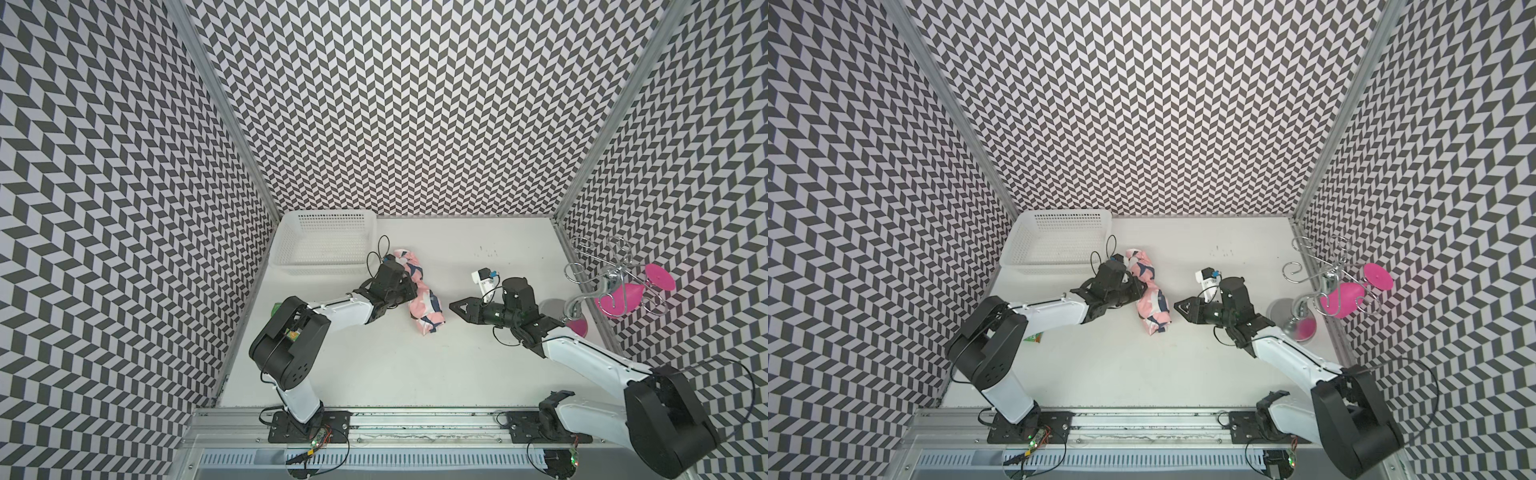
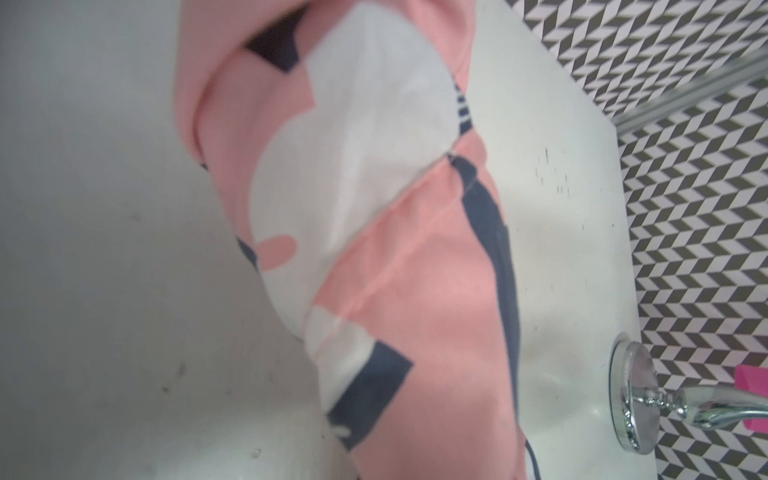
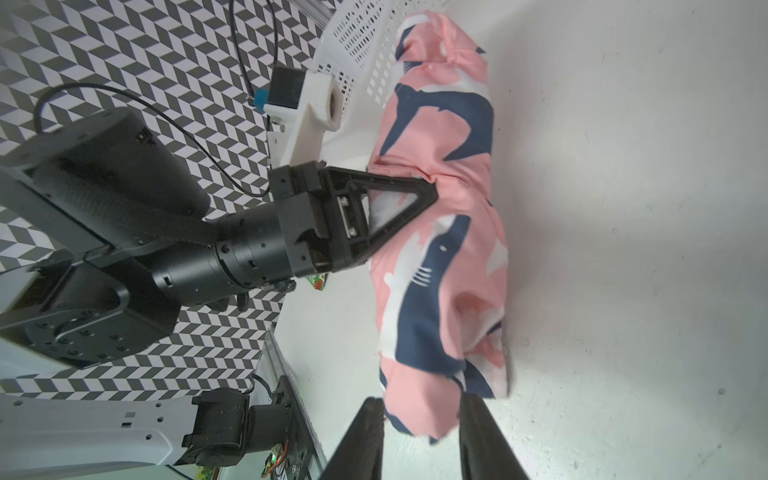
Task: Roll up the shorts
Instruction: Pick up the shorts from the center of the board, then place the shorts in the bin.
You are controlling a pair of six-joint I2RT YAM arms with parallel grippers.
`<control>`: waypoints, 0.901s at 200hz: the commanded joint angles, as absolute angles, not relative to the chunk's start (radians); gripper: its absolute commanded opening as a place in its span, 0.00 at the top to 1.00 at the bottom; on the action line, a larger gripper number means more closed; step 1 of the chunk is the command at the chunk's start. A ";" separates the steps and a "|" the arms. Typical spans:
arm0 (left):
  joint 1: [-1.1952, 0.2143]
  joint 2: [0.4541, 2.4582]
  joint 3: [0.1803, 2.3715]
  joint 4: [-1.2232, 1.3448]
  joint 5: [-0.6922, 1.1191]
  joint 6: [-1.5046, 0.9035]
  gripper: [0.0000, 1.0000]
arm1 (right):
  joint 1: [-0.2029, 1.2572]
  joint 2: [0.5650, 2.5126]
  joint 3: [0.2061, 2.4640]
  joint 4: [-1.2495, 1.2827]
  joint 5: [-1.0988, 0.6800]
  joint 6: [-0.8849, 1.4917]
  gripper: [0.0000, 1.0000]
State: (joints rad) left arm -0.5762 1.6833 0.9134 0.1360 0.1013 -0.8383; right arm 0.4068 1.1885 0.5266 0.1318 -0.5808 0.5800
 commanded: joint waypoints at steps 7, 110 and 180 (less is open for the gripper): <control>-0.505 1.604 0.980 0.127 0.159 -0.834 1.00 | 0.400 1.160 0.513 0.135 -0.542 0.569 0.66; -0.085 1.549 1.081 0.389 0.166 -1.003 1.00 | 0.400 1.131 0.500 0.146 -0.560 0.576 0.66; -0.004 1.708 1.007 0.621 -0.028 -1.128 1.00 | 0.400 1.077 0.492 0.115 -0.528 0.575 0.66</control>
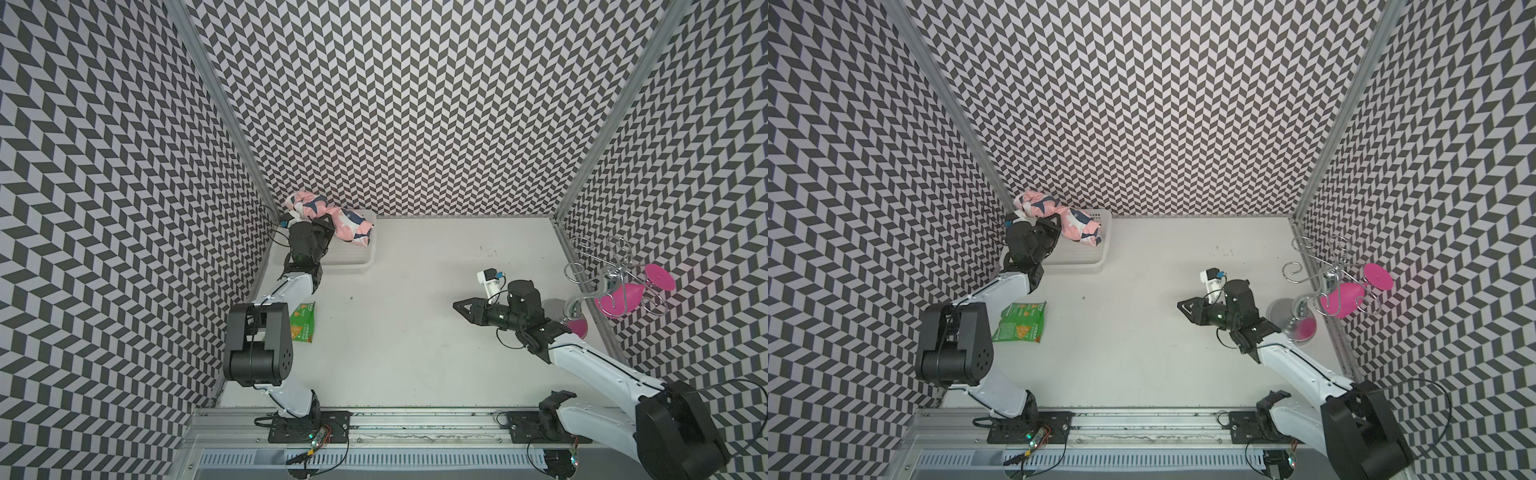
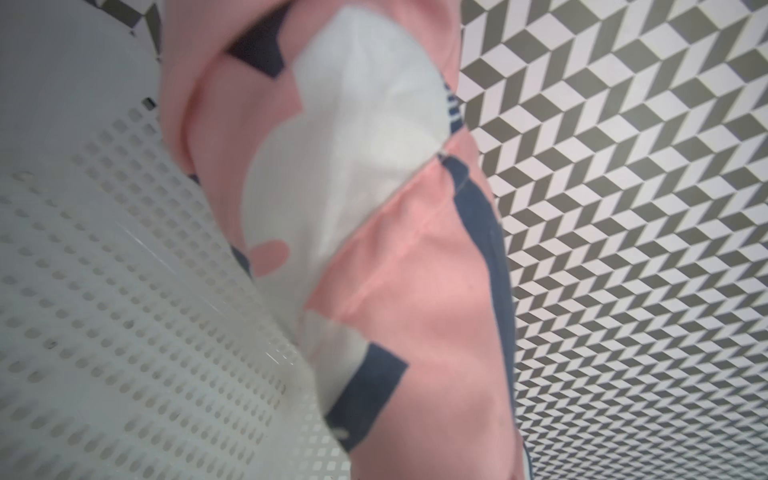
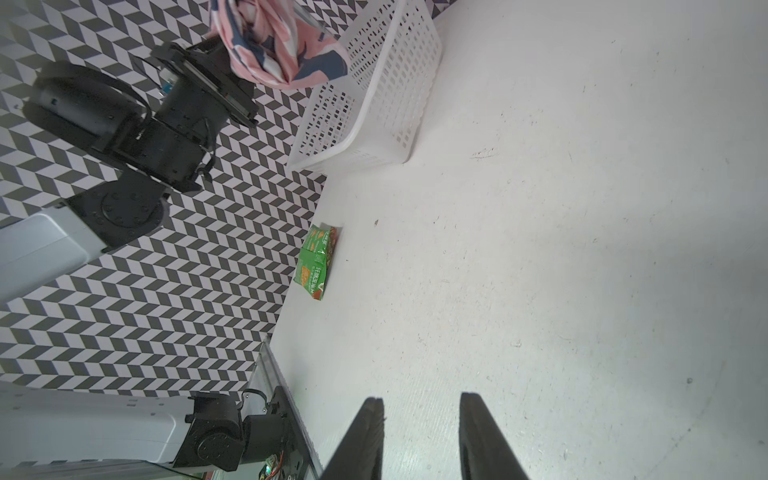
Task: Roll up the shorts
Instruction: Place the shorts in the bin.
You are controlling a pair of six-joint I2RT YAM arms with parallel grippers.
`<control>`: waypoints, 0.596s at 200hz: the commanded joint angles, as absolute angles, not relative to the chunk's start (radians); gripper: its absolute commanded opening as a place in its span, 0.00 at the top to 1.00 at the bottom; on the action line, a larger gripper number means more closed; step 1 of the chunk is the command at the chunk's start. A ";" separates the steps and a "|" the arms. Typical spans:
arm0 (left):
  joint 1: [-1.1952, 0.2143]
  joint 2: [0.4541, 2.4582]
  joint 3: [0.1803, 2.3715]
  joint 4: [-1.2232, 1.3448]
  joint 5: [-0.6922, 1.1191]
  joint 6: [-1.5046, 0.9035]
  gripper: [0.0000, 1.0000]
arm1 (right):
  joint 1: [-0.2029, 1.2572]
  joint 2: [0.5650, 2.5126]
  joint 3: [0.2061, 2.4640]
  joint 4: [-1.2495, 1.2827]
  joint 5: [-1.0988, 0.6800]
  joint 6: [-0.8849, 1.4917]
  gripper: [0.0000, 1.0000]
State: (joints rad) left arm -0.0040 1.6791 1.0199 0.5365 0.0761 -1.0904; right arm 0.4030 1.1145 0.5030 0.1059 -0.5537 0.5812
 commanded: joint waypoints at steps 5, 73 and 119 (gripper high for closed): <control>-0.002 1.718 1.005 0.616 -0.040 -1.133 1.00 | 0.400 1.073 0.493 0.109 -0.523 0.575 0.66; -0.005 1.787 0.969 0.494 -0.213 -1.213 1.00 | 0.394 1.061 0.534 0.078 -0.507 0.559 0.65; -0.006 1.869 1.057 0.295 -0.204 -1.245 1.00 | 0.390 1.065 0.569 0.067 -0.501 0.558 0.65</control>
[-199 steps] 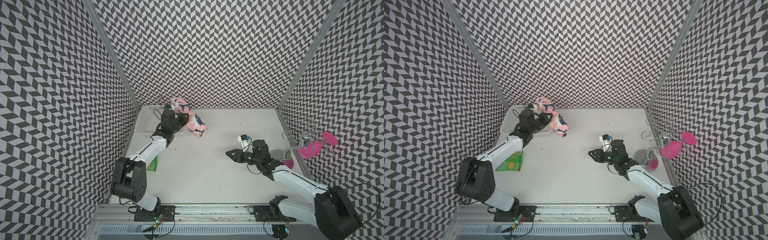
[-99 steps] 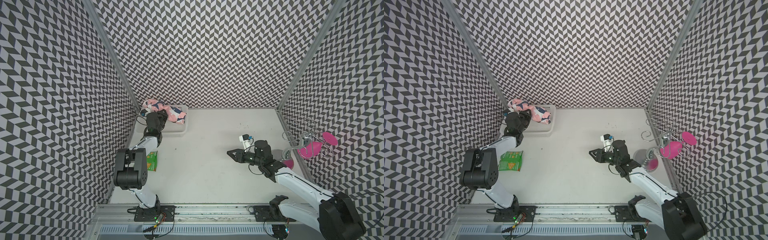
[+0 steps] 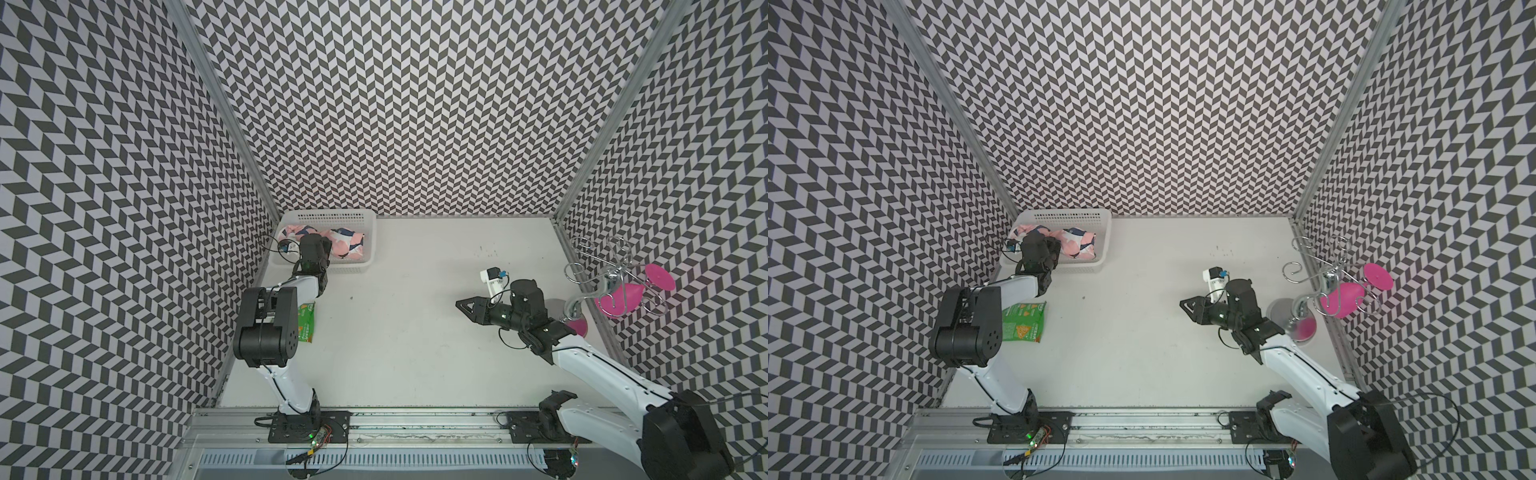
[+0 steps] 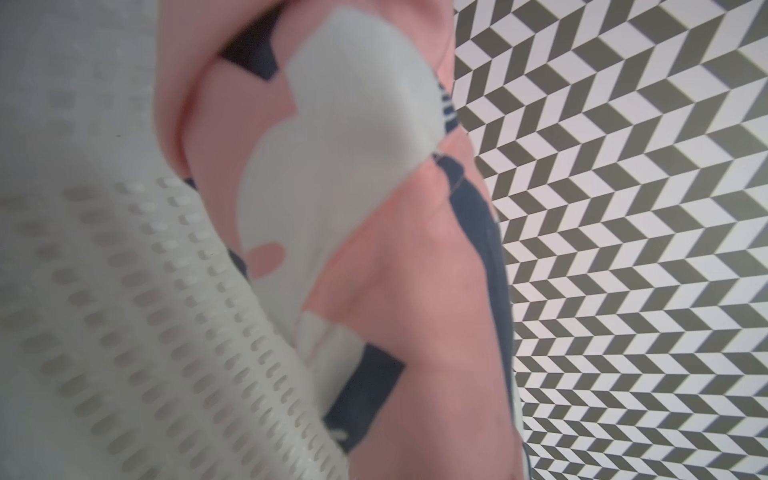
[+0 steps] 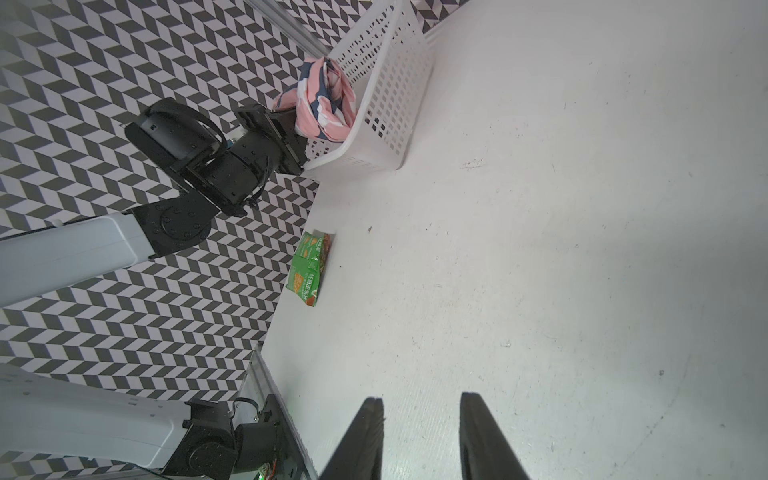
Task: Roll up the shorts
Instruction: Place the shorts in the bin.
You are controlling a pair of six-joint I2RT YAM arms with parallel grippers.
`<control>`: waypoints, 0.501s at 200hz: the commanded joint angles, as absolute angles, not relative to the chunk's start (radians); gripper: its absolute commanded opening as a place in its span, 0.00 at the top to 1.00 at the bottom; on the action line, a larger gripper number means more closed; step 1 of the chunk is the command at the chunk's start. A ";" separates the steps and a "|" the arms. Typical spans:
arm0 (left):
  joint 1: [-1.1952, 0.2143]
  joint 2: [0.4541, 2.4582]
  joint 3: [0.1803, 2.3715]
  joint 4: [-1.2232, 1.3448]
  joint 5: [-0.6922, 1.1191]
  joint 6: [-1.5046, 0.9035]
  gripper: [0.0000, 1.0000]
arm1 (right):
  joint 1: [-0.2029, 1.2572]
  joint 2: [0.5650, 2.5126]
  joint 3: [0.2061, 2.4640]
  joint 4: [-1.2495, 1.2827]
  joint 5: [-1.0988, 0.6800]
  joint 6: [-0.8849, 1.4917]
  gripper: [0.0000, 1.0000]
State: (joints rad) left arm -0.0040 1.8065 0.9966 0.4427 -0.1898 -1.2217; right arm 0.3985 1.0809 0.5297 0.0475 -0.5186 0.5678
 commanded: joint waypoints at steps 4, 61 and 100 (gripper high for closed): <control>-0.005 1.877 1.065 0.285 -0.197 -1.247 1.00 | 0.390 1.065 0.571 0.065 -0.499 0.558 0.65; -0.005 1.981 1.253 -0.010 -0.142 -1.283 0.86 | 0.384 1.042 0.595 0.047 -0.480 0.557 0.65; -0.001 1.967 1.287 -0.086 -0.123 -1.288 0.53 | 0.379 1.032 0.598 0.053 -0.468 0.558 0.65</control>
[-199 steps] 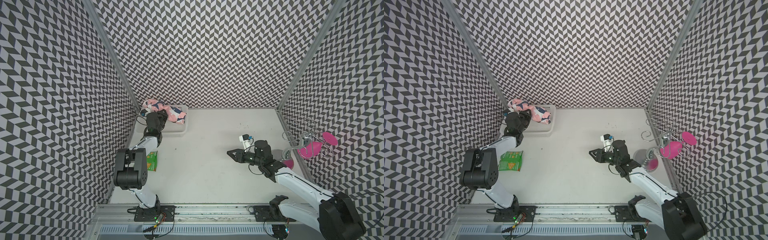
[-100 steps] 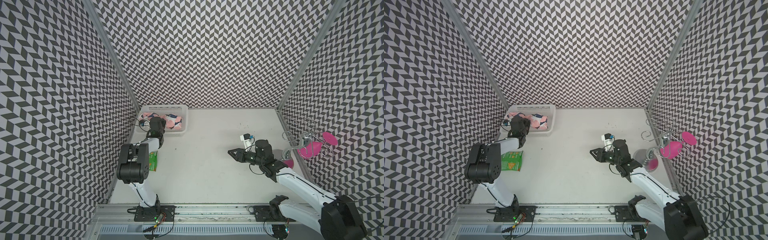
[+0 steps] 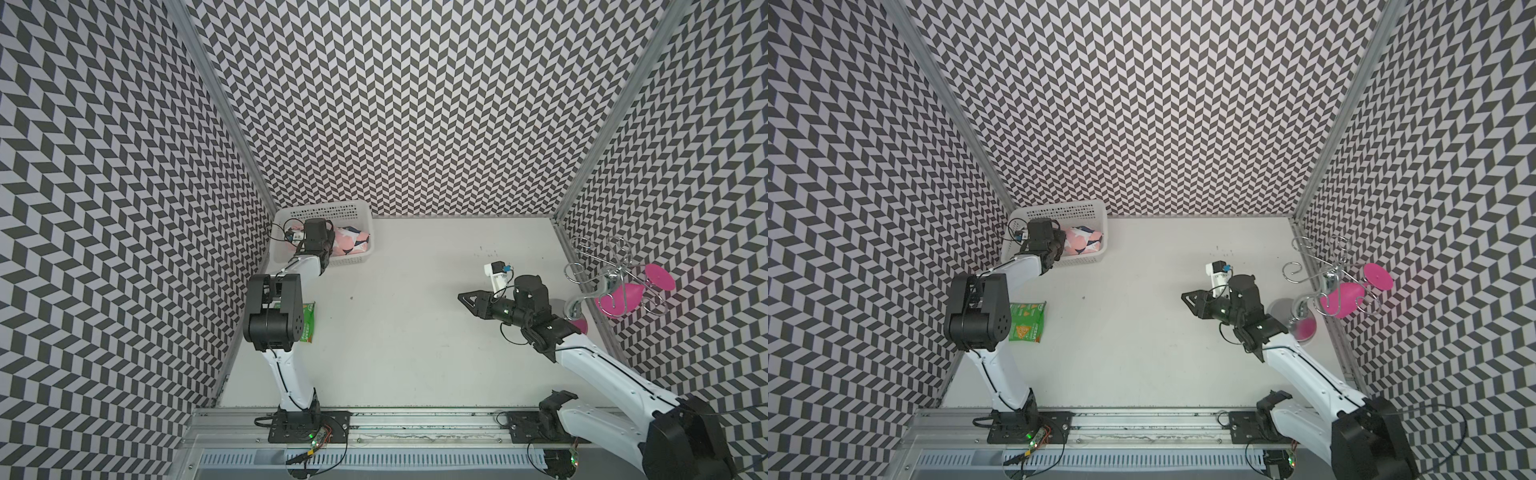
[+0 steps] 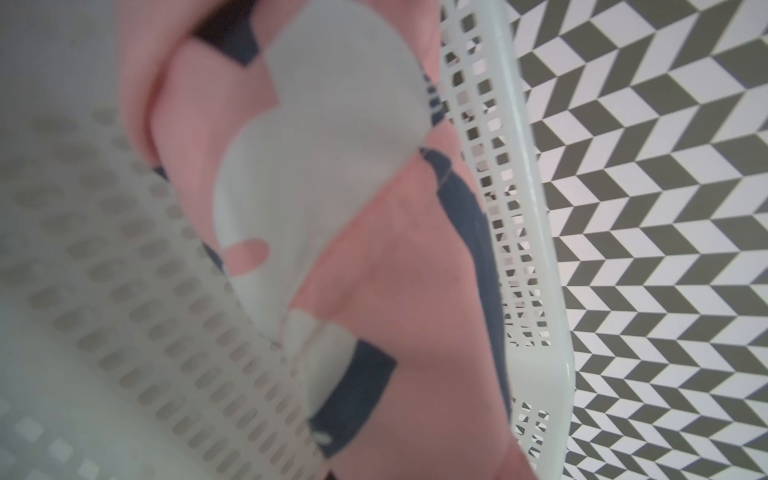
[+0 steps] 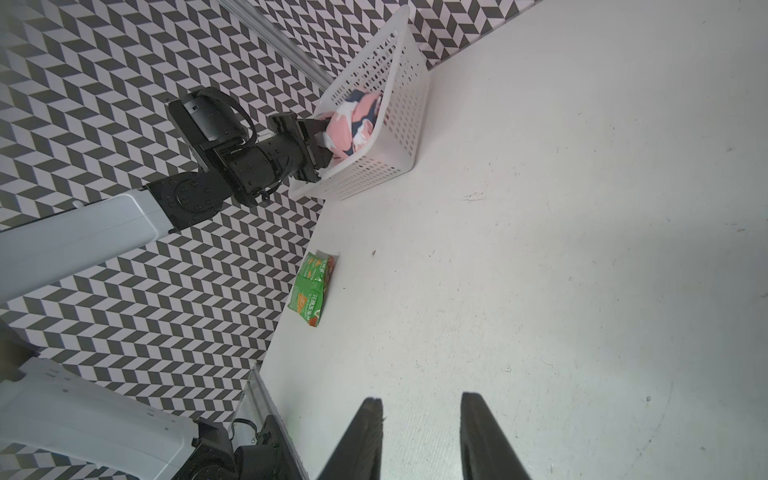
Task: Roll up the shorts
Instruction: Place the shorts in the bin.
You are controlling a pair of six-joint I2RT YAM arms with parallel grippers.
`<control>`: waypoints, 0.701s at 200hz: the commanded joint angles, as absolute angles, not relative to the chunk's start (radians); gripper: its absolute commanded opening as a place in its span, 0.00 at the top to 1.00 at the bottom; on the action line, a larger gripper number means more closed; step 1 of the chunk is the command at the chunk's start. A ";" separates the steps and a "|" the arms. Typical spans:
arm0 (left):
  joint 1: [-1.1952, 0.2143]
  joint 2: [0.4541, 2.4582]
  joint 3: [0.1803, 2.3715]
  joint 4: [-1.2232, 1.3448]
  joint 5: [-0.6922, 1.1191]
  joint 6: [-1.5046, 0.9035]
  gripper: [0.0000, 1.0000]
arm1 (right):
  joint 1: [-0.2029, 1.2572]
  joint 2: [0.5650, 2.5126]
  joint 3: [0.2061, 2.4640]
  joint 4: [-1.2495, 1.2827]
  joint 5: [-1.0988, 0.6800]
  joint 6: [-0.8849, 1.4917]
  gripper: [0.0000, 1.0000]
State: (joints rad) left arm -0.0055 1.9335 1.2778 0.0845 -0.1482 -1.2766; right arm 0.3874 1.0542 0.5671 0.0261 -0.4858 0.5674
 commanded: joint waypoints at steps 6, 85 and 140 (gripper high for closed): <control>-0.001 1.959 1.293 -0.101 -0.123 -1.287 0.50 | 0.377 1.032 0.598 0.054 -0.468 0.559 0.65; 0.018 1.805 1.409 -0.158 -0.128 -1.196 0.20 | 0.376 1.044 0.597 0.093 -0.508 0.564 0.65; 0.020 1.683 1.421 -0.153 -0.013 -1.097 0.19 | 0.376 1.076 0.595 0.121 -0.537 0.556 0.64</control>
State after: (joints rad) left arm 0.0204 1.7660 1.4227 -0.1452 -0.0799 -1.1725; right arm 0.3813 1.0557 0.5705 0.0589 -0.5159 0.5674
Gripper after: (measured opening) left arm 0.807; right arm 0.356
